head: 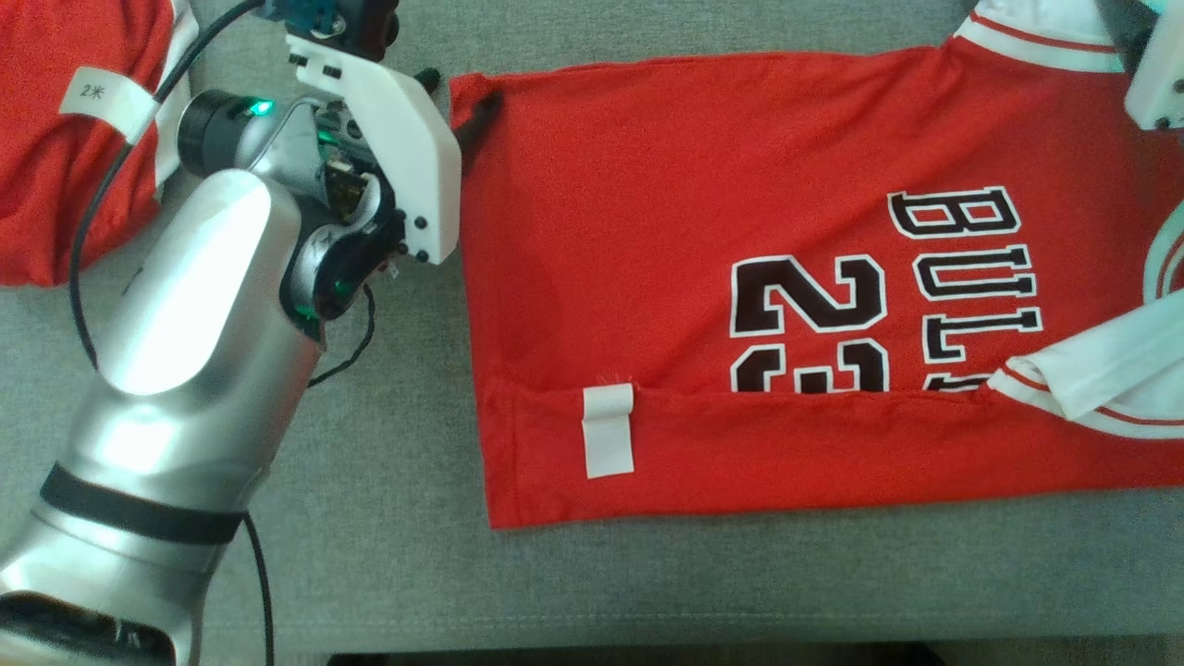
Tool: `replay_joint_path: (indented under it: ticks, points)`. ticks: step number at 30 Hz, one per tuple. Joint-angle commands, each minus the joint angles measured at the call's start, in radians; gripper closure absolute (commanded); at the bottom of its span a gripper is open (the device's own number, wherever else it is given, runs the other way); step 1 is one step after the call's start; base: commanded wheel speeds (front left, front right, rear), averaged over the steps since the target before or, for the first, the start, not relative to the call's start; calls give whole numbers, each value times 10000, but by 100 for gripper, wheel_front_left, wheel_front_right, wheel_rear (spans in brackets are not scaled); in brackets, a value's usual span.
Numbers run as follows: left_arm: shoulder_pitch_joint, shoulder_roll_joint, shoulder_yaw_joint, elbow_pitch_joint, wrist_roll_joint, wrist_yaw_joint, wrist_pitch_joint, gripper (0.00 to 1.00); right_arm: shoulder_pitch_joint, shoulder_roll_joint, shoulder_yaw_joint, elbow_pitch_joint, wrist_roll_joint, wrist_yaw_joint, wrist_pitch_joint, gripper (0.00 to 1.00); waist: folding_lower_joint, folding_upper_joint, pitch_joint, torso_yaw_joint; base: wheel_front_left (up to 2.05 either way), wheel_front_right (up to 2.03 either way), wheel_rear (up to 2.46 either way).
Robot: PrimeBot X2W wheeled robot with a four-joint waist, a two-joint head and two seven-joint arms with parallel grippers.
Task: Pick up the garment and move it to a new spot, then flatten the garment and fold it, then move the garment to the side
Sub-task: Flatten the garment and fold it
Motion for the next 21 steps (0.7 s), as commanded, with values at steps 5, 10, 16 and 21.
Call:
replay_joint_path:
  ticks: [5, 10, 16, 21]
  points:
    - [199, 310, 111, 48, -197, -151, -5, 100, -260, -163, 401, -113, 244, -7, -1248, 100, 0, 0, -114, -79, 0, 0, 0]
    - [413, 521, 638, -638, -429, 68, -570, 100, -236, -520, 903, -474, 844, -7, -2090, 100, 0, 0, -177, -322, 0, 0, 0]
    - [1172, 851, 1045, -1906, -600, 350, -1018, 100, 402, -1283, 1557, -1310, 1401, -7, -2428, 100, 0, 0, -359, -576, 0, 0, 0]
    - [2055, 1147, 1388, -3320, -774, 717, -1218, 100, 1197, -1800, 1686, -2149, 1942, -7, -2522, 100, 0, 0, -570, -733, 0, 0, 0]
